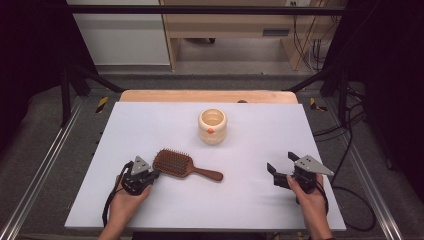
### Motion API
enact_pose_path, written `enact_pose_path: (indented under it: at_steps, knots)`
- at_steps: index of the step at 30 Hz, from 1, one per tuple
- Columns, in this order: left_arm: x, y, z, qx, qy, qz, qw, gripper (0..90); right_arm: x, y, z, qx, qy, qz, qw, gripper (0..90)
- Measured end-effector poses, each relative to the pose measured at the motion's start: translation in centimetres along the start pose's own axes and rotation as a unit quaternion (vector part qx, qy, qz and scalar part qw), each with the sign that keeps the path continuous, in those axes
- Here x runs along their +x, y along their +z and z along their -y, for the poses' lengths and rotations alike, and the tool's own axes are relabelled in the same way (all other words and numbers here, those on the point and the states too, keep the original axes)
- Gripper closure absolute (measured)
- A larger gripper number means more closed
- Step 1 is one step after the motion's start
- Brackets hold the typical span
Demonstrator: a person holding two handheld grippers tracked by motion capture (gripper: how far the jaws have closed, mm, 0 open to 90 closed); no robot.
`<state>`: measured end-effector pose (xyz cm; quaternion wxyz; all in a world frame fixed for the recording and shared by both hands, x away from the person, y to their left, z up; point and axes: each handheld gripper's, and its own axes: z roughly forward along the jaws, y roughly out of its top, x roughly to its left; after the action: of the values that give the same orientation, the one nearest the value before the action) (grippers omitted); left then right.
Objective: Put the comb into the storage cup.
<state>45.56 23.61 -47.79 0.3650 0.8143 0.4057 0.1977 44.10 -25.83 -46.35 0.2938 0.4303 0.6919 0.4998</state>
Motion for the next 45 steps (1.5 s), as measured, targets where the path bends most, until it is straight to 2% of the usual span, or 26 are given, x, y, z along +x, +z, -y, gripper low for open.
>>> enact_pose_path:
  at_steps: [8,15,17,22,27,30,40,45]
  knots:
    - [1.5,1.7,-1.6,0.020,0.008,-0.013,0.9997,89.9,0.1,0.0,0.0,-0.002,0.000,-0.006,1.0000,11.1]
    - [2.6,3.0,-2.9,0.032,0.004,-0.007,0.9994,90.0,0.1,0.1,-0.1,-0.003,0.000,-0.009,1.0000,11.2]
    - [2.9,3.2,-3.4,0.025,-0.005,0.002,0.9997,90.0,0.1,0.1,-0.1,-0.003,0.000,-0.010,1.0000,11.2]
    - [3.3,4.0,-4.6,0.040,0.002,0.002,0.9992,90.0,0.1,0.1,-0.1,-0.001,-0.001,-0.011,0.9999,11.2]
    - [3.4,5.1,-5.4,0.044,0.000,0.009,0.9990,90.0,0.1,0.1,-0.1,-0.003,0.001,-0.012,0.9999,11.1]
    - [3.2,5.8,-6.0,0.046,0.011,0.009,0.9988,90.0,0.1,0.1,-0.1,-0.003,0.001,-0.013,0.9999,11.2]
    - [2.6,7.4,-7.6,0.053,0.021,0.029,0.9980,90.0,0.0,0.1,0.0,-0.001,0.001,-0.014,0.9999,11.1]
    - [2.0,8.1,-8.2,0.058,0.034,0.037,0.9971,90.0,0.0,0.1,0.0,0.000,0.002,-0.013,0.9999,11.1]
